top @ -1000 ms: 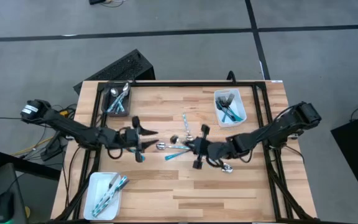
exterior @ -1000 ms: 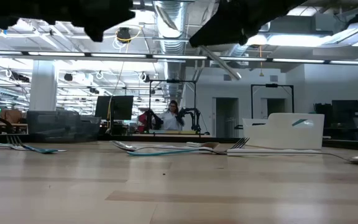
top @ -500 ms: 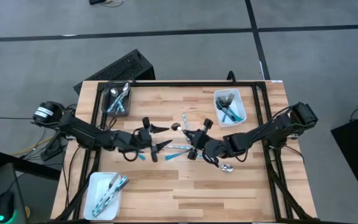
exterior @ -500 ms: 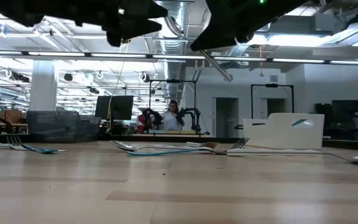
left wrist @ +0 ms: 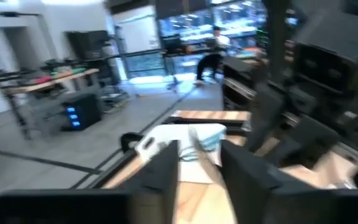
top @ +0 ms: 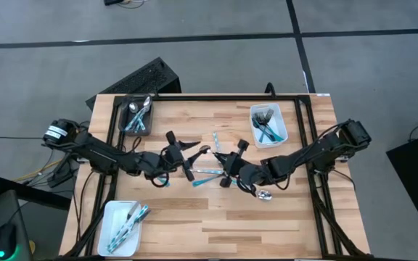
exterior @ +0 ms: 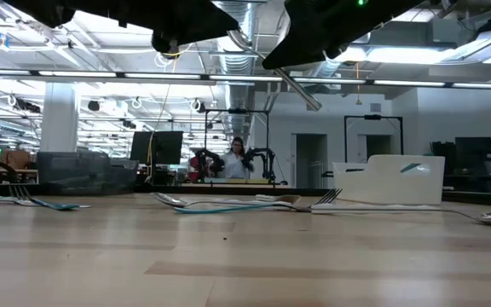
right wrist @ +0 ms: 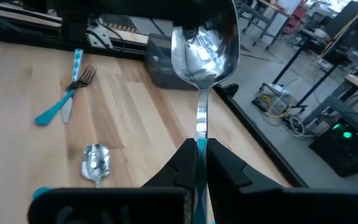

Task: Sort silverware by color (type)
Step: Put the light blue spoon into the black bin

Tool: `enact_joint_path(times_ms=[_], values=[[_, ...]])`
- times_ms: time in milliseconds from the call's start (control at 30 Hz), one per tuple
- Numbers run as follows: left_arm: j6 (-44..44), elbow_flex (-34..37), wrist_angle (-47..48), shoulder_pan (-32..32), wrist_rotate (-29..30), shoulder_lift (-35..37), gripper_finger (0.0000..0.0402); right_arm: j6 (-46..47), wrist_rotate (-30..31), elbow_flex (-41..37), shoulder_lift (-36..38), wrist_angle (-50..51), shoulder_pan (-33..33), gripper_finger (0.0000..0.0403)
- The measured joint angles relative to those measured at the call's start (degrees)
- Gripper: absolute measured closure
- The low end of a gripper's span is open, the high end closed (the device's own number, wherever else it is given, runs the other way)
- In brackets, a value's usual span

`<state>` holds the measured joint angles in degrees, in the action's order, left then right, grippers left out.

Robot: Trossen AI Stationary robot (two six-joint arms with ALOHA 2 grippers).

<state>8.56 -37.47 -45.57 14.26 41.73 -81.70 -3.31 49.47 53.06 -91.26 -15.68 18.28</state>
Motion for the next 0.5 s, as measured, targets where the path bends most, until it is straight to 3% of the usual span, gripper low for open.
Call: enact_joint_path(times_ms=[133,233,367,433,500], values=[[-0.8,0.0,1.8,-2.0,-7.3,0.1,0.0382,-0.1,0.9,-0.1,0.0,0.2,0.1,0.0358],[-1.9,0.0,2.1,-3.3,-10.6,0.2,0.0389,0.7,0.9,-0.1,0.0,0.4,0.0,0.0354],[2.9,0.0,6.1,-3.3,-8.2,1.9,0.0398,4.9,-0.3,-0.1,0.0,1.3,0.1,0.0333],[4.6,-1.3,14.8,-3.2,-4.9,5.0,0.0401,8.1,-0.2,0.0,0.1,1.6,0.2,0.0314],[3.7,-4.1,29.3,-3.2,-1.1,9.6,0.0401,11.6,-0.2,0.0,0.1,1.6,0.5,0.0292]])
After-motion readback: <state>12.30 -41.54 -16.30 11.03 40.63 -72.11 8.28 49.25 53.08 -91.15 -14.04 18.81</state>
